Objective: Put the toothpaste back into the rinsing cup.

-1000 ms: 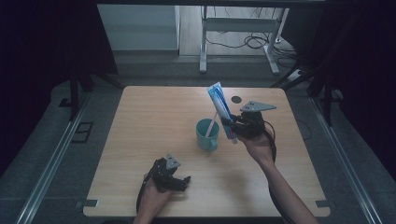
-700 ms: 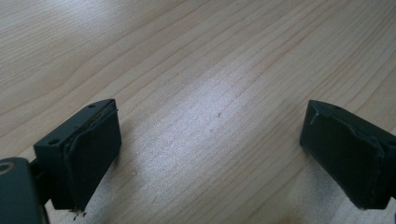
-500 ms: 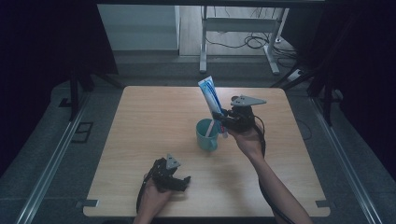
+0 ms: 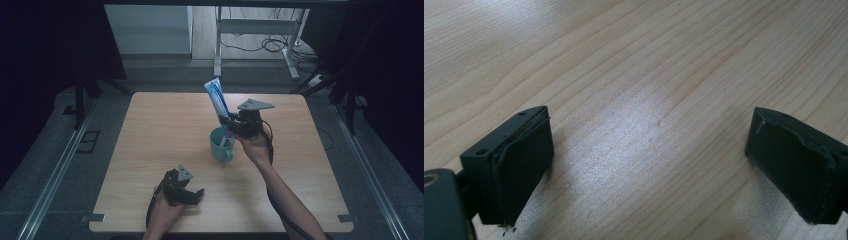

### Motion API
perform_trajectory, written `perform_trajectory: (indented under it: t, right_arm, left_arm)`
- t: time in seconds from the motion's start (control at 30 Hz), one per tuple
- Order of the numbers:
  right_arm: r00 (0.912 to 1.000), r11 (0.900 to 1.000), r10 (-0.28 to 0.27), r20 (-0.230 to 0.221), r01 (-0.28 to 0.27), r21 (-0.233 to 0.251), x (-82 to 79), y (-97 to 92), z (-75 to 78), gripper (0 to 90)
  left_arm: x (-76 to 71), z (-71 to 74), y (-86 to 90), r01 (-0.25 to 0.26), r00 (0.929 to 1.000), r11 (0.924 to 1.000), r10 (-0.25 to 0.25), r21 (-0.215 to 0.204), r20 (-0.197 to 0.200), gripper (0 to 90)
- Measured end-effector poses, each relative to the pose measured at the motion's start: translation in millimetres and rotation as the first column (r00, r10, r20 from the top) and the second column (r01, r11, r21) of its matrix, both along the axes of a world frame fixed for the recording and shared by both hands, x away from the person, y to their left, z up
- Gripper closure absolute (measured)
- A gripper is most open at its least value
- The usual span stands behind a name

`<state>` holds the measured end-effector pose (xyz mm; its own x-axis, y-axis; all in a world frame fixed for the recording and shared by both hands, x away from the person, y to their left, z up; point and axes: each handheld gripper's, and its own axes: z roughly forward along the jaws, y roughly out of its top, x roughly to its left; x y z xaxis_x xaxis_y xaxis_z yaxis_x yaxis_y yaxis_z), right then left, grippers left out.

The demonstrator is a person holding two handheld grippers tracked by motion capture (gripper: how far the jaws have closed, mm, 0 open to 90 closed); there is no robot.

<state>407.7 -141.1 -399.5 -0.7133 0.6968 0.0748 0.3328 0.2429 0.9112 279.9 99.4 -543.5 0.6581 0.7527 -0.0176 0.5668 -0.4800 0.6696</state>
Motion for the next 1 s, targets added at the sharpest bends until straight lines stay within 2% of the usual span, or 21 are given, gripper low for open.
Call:
perform_trajectory:
  t: [0.37, 1.0]
  right_arm:
    - [1.0000, 1.0000, -0.006, 0.006, 0.006, -0.004, 6.5, 8.8, -18.4, 71.4]
    - [0.9994, 0.9995, -0.022, -0.027, 0.021, -0.022, 8.8, 13.5, -57.3, 71.1]
  left_arm:
    - [-0.2, 0.0, 0.0, 0.000, 1.0000, 1.0000, 0.000, -0.001, -0.002, 5.6]
    - [-0.2, 0.0, -0.1, 0.000, 1.0000, 1.0000, 0.000, -0.001, -0.002, 5.6]
